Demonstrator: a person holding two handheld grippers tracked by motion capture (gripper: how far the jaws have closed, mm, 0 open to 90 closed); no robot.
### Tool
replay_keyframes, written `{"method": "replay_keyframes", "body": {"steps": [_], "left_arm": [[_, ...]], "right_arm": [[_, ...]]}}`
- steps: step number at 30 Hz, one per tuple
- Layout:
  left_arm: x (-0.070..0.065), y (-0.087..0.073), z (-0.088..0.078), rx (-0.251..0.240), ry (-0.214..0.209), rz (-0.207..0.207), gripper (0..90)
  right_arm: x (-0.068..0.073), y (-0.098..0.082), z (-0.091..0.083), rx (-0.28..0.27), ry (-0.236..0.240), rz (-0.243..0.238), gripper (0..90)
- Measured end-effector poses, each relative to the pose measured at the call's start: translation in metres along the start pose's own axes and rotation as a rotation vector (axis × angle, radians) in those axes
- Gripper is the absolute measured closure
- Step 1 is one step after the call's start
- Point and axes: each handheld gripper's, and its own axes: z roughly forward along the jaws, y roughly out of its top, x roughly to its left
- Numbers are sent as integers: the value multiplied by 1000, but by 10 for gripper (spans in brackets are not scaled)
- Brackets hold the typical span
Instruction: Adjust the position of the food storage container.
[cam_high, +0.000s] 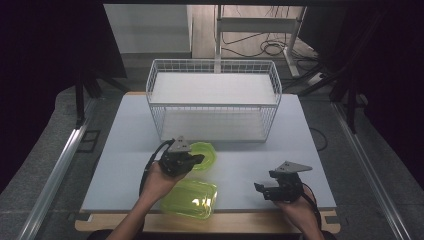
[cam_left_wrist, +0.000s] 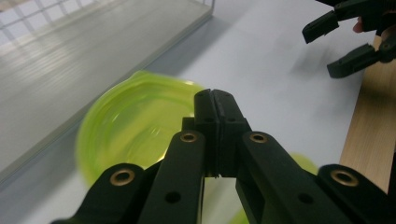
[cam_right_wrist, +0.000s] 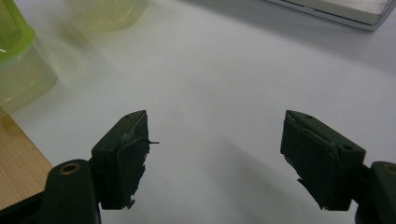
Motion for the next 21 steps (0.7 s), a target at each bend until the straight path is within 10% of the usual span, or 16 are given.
{"method": "replay_keyframes", "body": {"steps": [21], "left_arm": [[8, 20, 53, 105, 8, -11, 900]], "right_arm": [[1, -2, 4, 30, 12, -28, 240]]}}
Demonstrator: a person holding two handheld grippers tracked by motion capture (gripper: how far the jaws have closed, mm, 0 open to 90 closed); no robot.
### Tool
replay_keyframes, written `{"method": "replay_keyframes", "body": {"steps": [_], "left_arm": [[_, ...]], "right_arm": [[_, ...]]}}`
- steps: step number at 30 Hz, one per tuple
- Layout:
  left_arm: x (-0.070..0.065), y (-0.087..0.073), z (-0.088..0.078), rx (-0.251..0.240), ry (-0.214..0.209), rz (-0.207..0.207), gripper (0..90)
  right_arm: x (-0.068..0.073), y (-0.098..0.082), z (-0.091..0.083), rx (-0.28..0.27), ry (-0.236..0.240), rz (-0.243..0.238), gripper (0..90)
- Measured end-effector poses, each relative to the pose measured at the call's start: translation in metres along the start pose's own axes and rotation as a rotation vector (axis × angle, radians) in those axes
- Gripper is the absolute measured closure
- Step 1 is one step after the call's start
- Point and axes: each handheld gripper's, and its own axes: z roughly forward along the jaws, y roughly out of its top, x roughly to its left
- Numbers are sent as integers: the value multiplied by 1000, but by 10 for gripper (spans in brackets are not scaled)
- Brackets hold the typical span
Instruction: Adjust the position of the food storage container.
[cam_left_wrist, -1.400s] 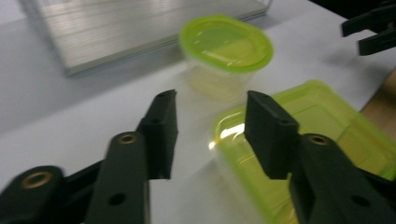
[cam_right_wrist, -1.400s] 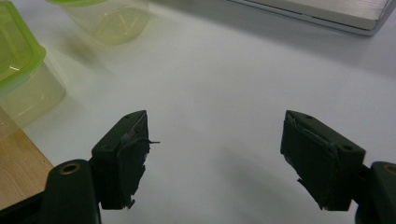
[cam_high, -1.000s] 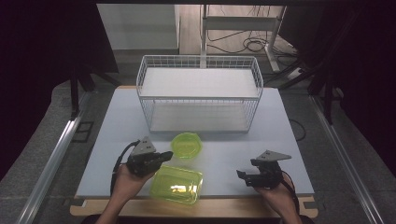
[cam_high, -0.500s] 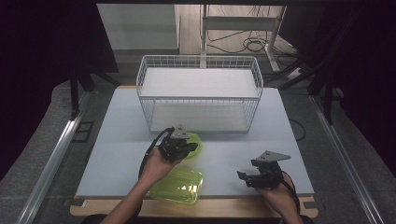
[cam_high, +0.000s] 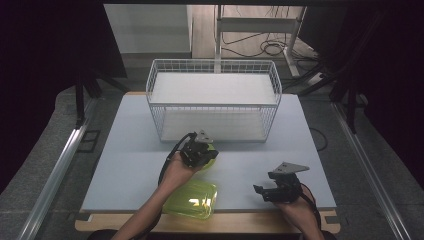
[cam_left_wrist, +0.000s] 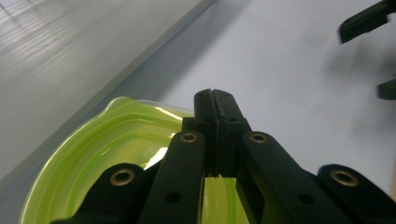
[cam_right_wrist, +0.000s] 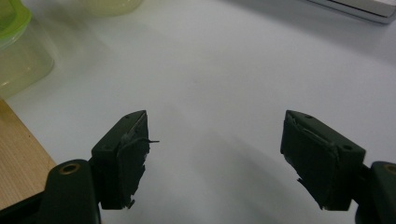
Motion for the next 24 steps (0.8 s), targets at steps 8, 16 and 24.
{"method": "replay_keyframes", "body": {"steps": [8, 16, 24], "left_arm": [[2, -5, 2, 38, 41, 1, 900], [5, -9, 1, 17, 9, -21, 900], [18, -22, -14, 22, 15, -45, 900]], "right_arm": [[1, 0, 1, 6, 3, 1, 241], [0, -1, 1, 15, -3, -5, 241], [0, -1, 1, 18, -4, -8, 243]]}}
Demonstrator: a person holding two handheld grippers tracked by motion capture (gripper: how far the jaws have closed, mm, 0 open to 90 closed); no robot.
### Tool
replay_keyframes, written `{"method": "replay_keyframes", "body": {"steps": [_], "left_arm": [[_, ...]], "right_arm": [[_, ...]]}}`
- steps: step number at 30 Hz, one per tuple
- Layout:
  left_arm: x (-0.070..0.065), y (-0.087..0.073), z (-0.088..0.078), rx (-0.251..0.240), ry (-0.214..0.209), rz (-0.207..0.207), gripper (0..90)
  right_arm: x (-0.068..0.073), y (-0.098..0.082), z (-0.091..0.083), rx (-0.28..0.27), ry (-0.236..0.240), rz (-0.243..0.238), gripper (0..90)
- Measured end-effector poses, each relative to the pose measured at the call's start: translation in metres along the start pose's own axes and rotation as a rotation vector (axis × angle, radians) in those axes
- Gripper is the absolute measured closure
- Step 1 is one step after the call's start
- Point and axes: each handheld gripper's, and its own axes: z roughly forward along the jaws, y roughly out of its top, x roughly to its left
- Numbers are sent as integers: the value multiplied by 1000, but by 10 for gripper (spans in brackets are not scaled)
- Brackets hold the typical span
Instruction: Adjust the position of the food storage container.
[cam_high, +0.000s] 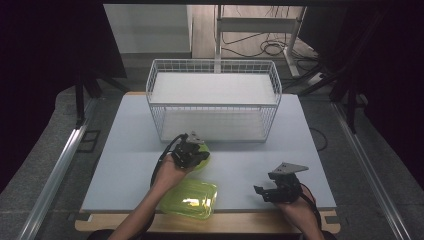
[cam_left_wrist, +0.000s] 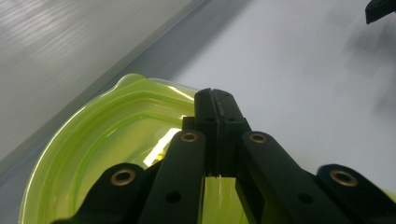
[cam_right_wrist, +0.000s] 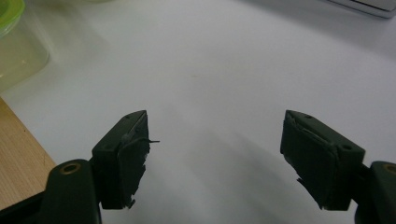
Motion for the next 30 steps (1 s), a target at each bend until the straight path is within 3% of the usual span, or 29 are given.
{"method": "replay_keyframes", "body": {"steps": [5, 8, 11, 13, 15, 18, 24, 30], "left_arm": [[11, -10, -12, 6, 24, -9, 900], [21, -20, -23, -10, 40, -47, 900], [31, -27, -34, 5, 118, -55, 900], [43, -38, -45, -4, 109, -104, 900], [48, -46, -52, -14, 109, -124, 900], [46, -48, -53, -38, 84, -118, 900], [27, -26, -35, -56, 25, -65, 900], [20, -19, -18, -16, 46, -50, 900]], "right_arm": [[1, 1, 0, -3, -1, -4, 244], [1, 0, 0, -2, -1, -2, 245], [1, 1, 0, -1, 0, 0, 245], [1, 1, 1, -1, 3, -2, 246], [2, 1, 2, 3, 6, -2, 247], [2, 2, 4, 6, 9, -2, 247], [4, 3, 5, 5, 8, -10, 247], [0, 1, 1, 0, 4, 0, 247]]}}
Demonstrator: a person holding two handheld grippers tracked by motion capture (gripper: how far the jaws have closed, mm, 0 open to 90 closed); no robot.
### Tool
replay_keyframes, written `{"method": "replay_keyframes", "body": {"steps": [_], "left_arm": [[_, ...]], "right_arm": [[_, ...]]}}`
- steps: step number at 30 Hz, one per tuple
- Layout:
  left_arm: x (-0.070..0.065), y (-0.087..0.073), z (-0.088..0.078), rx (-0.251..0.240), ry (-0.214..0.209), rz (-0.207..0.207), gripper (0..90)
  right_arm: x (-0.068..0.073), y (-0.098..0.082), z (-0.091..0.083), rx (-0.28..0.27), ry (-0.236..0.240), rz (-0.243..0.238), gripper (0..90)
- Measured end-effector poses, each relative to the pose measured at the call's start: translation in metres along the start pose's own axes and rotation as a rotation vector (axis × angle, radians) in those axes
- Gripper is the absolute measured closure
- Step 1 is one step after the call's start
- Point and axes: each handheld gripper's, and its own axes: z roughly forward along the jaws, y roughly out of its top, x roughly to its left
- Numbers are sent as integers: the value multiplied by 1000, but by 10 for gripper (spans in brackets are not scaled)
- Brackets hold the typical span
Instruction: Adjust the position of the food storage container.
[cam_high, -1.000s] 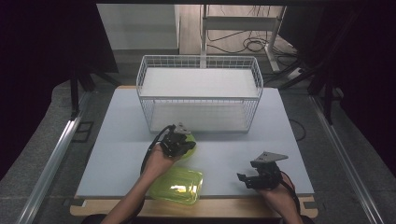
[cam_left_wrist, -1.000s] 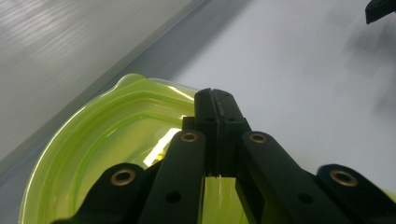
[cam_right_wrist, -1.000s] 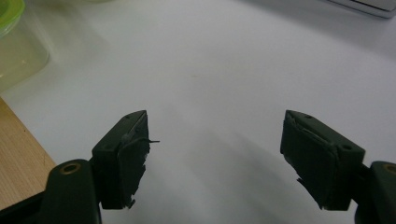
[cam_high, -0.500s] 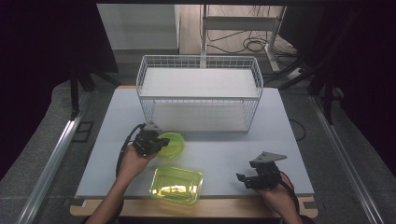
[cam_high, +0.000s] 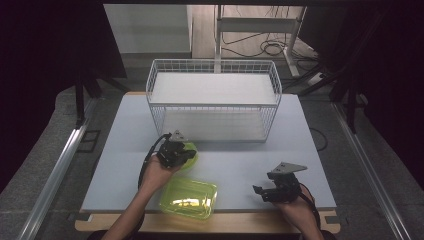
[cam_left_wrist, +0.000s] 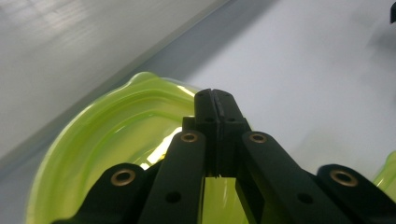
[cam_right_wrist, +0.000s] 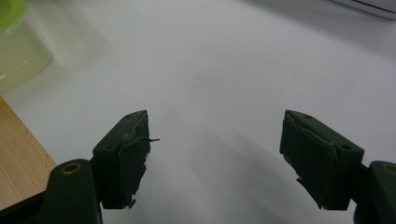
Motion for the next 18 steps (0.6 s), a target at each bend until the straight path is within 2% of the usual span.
{"method": "replay_keyframes", "body": {"steps": [6, 11, 18], "left_arm": [[-2, 1, 0, 14, 22, 16, 900], [6, -2, -4, 0, 26, 5, 900], [6, -4, -6, 0, 26, -13, 900]], "right_arm": [[2, 0, 1, 3, 4, -8, 247], [3, 0, 1, 6, 4, -11, 247], [2, 0, 1, 8, 4, -10, 247]]}}
